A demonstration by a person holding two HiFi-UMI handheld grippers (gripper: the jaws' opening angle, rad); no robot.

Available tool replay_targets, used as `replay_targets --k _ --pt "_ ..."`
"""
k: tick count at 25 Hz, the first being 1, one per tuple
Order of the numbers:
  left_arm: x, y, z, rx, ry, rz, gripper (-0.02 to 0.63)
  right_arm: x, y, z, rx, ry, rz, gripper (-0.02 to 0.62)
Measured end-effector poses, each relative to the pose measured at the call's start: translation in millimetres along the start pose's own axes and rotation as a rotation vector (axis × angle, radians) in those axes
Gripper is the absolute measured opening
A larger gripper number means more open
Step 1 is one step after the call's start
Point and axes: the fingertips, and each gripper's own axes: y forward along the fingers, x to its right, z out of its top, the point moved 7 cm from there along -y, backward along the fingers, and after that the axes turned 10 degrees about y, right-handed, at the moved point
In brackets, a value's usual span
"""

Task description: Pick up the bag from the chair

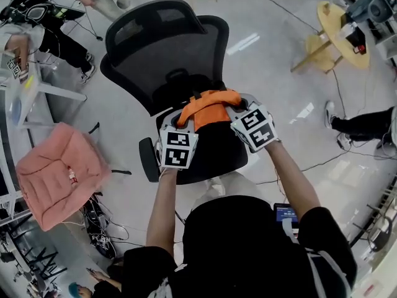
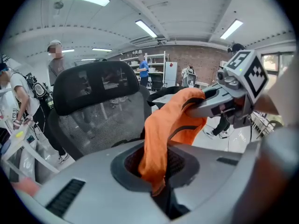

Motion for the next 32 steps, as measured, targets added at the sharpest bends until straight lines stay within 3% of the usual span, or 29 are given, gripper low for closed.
replay_targets --k 14,32 --pt "7 -85 36 0.159 0.016 0.044 0.034 -48 -67 35 0.149 -0.005 -0.036 0.015" --pt "14 -216 79 0.441 0.079 0.107 0.034 -131 -165 87 0.439 -0.001 -0.095 0.015"
